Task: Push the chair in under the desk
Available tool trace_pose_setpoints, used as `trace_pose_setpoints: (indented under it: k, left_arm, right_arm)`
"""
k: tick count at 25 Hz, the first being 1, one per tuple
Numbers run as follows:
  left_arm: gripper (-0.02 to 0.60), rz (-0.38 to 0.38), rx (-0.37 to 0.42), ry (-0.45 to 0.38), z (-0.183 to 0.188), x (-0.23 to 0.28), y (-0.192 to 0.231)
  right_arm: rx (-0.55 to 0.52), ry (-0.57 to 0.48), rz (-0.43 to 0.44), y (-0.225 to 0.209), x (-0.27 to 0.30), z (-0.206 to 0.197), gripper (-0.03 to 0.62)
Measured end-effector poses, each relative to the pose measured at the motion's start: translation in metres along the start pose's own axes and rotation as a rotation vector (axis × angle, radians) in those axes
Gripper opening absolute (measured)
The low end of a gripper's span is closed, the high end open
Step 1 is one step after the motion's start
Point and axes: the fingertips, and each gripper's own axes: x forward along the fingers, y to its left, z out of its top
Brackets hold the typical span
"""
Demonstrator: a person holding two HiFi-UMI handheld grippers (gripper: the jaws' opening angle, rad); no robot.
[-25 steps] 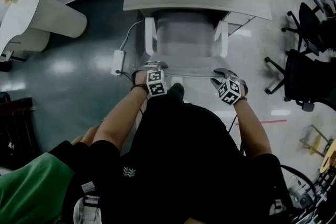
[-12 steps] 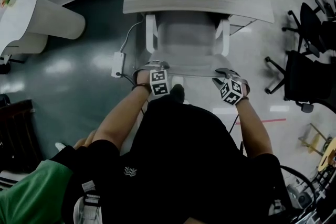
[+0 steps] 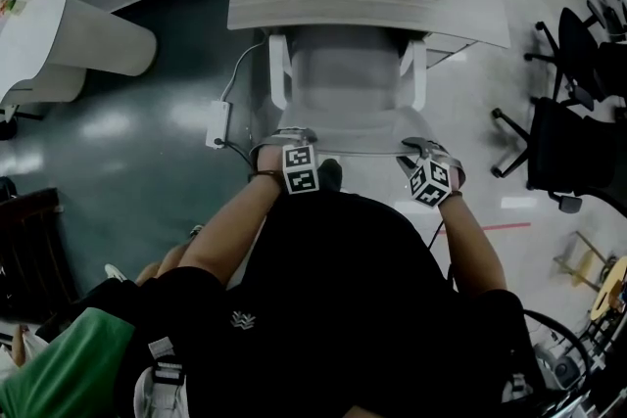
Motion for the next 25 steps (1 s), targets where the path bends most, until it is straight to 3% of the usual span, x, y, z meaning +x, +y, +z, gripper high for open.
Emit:
trace_pose_setpoints:
  k: [14, 25]
  left_arm:
    - [0.086, -0.012, -0.028, -0.005, 0.003, -0.001, -0.014]
    - [0.106, 0.004, -0.042, -0.033, -0.005, -0.003, 0.01]
  right_arm:
    - [-0.023, -0.01, 0.003, 0.005, -0.002, -0.005, 0.143]
    - [-0.025, -0.032, -0.013, -0.012, 0.005, 0.007, 0.144]
